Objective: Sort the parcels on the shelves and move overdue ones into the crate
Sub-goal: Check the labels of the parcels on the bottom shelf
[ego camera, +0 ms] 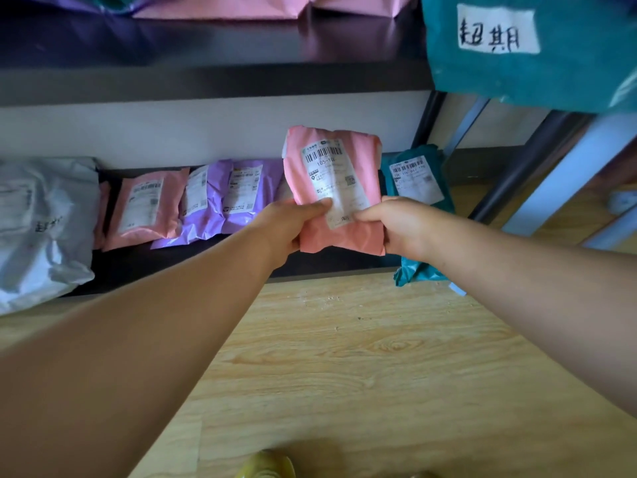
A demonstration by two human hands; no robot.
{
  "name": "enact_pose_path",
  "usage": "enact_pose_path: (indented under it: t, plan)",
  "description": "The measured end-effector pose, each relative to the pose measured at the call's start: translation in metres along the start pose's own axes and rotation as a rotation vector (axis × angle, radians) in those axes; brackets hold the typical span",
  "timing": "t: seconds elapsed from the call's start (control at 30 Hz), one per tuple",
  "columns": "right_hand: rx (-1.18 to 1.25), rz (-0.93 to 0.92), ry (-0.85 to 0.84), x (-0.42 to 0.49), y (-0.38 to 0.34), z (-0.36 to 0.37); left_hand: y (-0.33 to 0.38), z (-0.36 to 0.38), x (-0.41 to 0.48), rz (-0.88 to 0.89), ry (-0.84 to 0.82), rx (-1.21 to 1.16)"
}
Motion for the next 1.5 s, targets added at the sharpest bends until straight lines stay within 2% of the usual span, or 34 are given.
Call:
enact_pose_path:
  t: [0.2,0.53,0.73,0.93,1.07,1.1,1.3,1.4,1.5]
  plan:
    - [0.014,-0.048,0.000,0.009,0.015,0.007,-0.009,-0.010,0.013,-0.034,0.073,-0.003]
    - [0.103,-0.016,0.045,0.003,0.050,-0.002,-0.030,-0.003,0.028,-0.078,-0.014,-0.043]
    - [0.025,-0.015,-0.039,-0.002,0.051,0.002,-0.029,-0.002,0.034,-0.075,0.050,-0.059]
    - [0.048,-0.071,0.132,0.022,0.036,-0.010,-0.011,-0.001,0.045,-0.003,0.172,0.143]
    - [0.056,-0.108,0.275,0.050,0.032,-0.022,-0.001,-0.003,0.059,0.045,0.260,0.167]
    - [0.048,-0.111,0.300,0.056,0.031,-0.025,0.001,-0.004,0.061,0.060,0.297,0.226]
    - [-0.075,0.022,0.422,0.096,0.037,-0.027,0.003,-0.016,0.062,0.298,0.490,0.914]
    - [-0.313,0.057,0.405,0.105,0.037,-0.024,0.000,-0.023,0.066,0.371,0.520,1.106]
    - [-0.612,0.041,0.402,0.108,0.037,-0.024,-0.002,-0.031,0.068,0.387,0.538,1.176]
Point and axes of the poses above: each hand's wrist, its own x-axis towards the middle knuckle, its own z-axis out of the palm, y = z × x, the point moved 2 cm from there along x, towards the middle knuckle, and after that the axes turned 14 degrees about -z, right-handed, at the moved point
